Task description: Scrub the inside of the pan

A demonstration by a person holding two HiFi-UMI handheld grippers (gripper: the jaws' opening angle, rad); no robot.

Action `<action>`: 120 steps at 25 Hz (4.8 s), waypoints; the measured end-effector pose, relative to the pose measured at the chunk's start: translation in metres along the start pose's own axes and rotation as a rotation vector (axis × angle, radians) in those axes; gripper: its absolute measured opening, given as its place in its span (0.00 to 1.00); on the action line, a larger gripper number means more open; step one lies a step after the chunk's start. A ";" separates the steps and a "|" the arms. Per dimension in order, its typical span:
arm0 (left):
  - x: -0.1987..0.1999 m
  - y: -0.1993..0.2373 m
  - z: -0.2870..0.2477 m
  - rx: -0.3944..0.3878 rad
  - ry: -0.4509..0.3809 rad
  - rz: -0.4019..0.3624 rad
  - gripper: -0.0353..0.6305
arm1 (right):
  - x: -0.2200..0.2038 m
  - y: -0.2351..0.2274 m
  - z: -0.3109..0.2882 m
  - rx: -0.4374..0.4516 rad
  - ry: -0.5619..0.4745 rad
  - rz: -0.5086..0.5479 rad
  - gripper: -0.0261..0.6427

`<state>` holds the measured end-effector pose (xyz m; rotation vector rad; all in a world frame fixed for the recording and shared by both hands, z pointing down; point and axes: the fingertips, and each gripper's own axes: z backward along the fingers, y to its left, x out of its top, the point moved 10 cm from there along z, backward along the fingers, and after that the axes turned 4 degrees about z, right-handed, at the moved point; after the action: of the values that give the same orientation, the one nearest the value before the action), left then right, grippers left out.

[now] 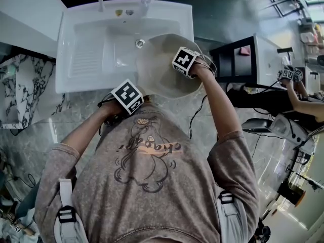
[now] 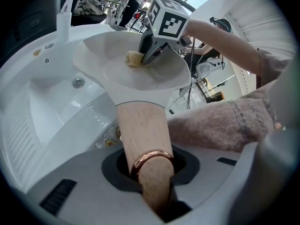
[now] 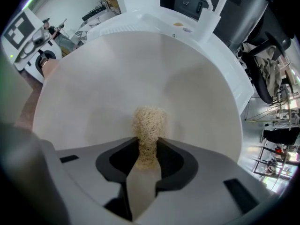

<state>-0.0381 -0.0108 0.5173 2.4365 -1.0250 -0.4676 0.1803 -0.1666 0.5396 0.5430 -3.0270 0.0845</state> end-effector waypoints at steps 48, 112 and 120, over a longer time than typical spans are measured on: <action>0.000 0.004 -0.002 -0.013 0.019 -0.011 0.19 | 0.063 0.060 -0.004 0.240 -0.488 -0.089 0.25; -0.062 0.085 0.097 0.195 -0.453 0.600 0.21 | -0.030 0.090 0.037 -0.082 -1.006 -0.675 0.25; -0.061 0.087 0.098 0.194 -0.461 0.603 0.21 | -0.025 0.089 0.036 -0.076 -1.007 -0.657 0.25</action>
<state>-0.1756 -0.0469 0.4889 2.0521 -1.9913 -0.7525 0.1710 -0.0769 0.4982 2.0461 -3.4254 -0.4717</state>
